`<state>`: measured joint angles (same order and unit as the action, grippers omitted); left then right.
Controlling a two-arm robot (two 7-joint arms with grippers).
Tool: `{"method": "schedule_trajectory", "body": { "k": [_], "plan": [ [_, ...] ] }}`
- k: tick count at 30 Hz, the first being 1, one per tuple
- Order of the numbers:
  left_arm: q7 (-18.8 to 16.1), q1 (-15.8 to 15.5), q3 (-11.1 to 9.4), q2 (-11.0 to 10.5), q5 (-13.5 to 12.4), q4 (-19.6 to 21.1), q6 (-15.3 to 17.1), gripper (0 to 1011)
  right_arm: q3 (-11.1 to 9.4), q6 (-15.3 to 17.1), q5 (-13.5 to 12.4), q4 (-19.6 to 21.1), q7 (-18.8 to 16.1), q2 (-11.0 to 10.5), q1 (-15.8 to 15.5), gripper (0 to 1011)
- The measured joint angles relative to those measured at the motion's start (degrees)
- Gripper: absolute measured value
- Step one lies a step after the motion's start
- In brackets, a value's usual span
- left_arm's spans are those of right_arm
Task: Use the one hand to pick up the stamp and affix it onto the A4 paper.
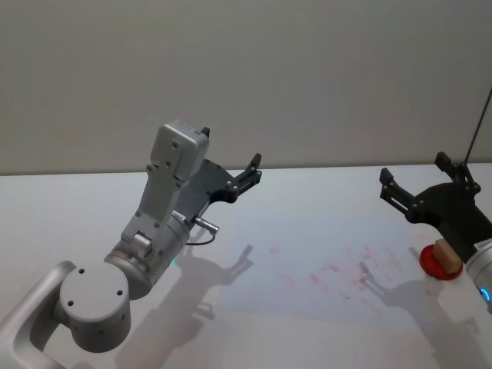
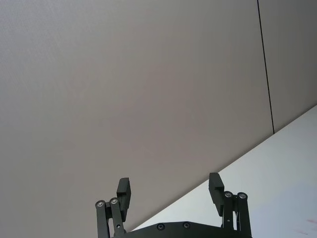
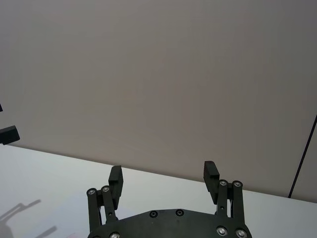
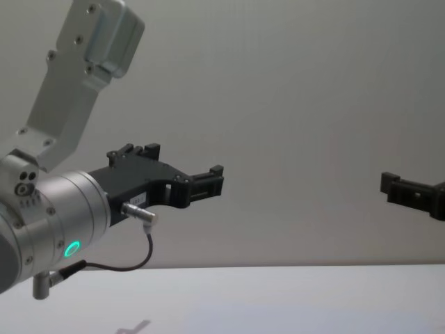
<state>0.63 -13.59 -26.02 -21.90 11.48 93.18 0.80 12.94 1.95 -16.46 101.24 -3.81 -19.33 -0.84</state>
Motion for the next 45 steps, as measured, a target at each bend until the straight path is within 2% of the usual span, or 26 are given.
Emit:
{"method": "schedule_trajectory", "body": {
  "k": [45],
  "plan": [
    [0.0,0.0,0.0,0.0,0.0,0.0,0.0,1001,-0.04,-0.11,0.0,-0.12,-0.1,0.01,0.06,1001]
  ]
}}
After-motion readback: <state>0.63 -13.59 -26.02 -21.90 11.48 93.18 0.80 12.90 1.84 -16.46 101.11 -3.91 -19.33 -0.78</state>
